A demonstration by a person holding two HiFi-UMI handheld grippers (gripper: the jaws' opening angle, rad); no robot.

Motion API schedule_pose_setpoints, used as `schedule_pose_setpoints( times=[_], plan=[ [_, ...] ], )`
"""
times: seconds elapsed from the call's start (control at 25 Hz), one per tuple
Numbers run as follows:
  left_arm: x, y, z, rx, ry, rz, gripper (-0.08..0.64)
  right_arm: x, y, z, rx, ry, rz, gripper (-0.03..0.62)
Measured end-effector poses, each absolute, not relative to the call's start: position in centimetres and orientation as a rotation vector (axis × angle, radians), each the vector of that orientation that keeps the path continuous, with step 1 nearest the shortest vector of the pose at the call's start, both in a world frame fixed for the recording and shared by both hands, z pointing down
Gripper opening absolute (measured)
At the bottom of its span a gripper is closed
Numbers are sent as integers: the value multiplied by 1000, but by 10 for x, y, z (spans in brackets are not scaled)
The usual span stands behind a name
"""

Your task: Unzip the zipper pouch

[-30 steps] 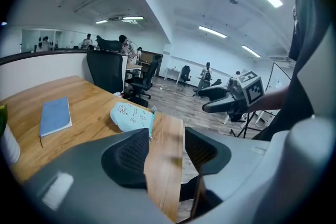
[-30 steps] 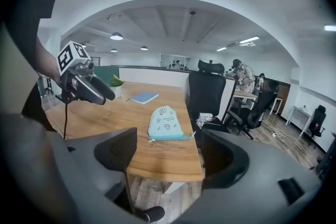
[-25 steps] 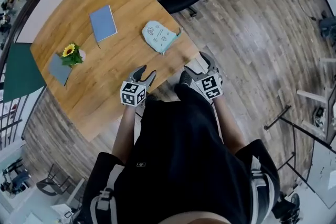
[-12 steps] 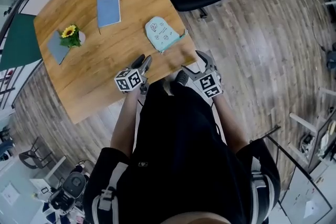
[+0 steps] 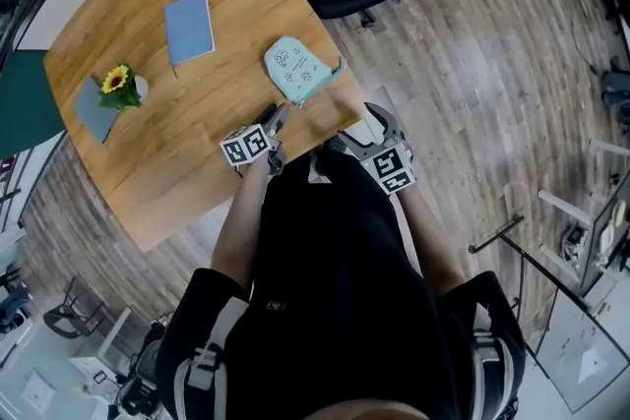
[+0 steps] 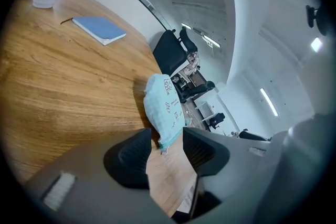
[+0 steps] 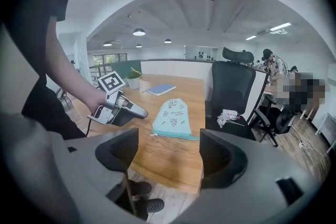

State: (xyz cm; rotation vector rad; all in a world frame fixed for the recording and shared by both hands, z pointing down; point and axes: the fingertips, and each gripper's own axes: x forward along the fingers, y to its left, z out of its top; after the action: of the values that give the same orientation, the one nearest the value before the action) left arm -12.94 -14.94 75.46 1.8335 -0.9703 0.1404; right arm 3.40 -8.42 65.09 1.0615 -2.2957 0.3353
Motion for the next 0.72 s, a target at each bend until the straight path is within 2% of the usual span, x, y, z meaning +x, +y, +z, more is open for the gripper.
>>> schedule_pose_setpoints(
  times=[0.24,0.48,0.72],
  plan=[
    [-124,-159,784,1781,-889,86,205,25,-97,642,1199,-2296,377,348],
    [-101,-170,783,1778,-823,83,199,23,-96,636,1240,-2279,393,345],
    [-99,-174,787,1668,-869,111,225,33,-90,637,1301,-2234,414,344]
  ],
)
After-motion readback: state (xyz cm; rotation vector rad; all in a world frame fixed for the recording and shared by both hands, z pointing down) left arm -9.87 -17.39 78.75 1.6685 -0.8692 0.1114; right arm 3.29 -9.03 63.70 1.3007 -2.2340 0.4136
